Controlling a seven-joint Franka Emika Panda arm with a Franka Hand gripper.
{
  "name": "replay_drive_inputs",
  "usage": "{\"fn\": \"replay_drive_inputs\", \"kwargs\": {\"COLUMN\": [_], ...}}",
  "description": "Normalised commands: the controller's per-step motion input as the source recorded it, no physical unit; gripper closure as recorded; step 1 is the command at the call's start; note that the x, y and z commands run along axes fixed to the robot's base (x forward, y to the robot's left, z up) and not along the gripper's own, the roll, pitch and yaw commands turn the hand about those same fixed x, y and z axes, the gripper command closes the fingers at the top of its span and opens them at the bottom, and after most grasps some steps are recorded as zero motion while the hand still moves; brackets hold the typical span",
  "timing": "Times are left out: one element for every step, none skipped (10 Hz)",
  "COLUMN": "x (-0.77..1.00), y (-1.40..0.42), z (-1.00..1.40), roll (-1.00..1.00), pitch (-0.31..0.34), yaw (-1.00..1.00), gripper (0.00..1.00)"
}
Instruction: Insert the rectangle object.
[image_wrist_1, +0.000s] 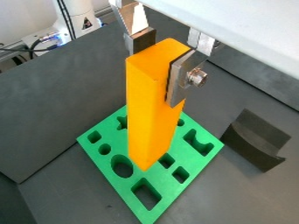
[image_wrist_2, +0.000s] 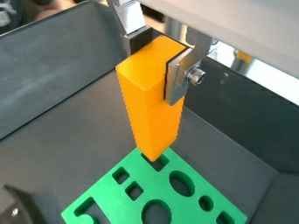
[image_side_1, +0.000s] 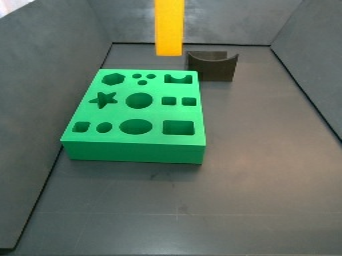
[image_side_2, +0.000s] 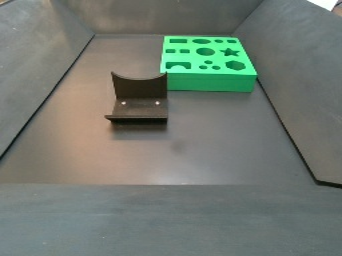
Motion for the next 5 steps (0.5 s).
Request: {"fn": "replay_drive_inputs", "kwargs": {"x": [0.00, 0.00, 0.00, 0.00, 0.00], "y": [-0.09, -0.09, -0.07, -0.07, -0.09], "z": [-0.38, -0.39, -0.43, -0.43, -0.49], "roll": [0.00, 0.00, 0.00, 0.00, 0.03], "pitch": [0.000, 0.000, 0.000, 0.000, -0.014], "yaw": [-1.00, -1.00, -1.00, -1.00, -1.00], "gripper": [1.00, 1.00, 1.00, 1.00, 1.00]}}
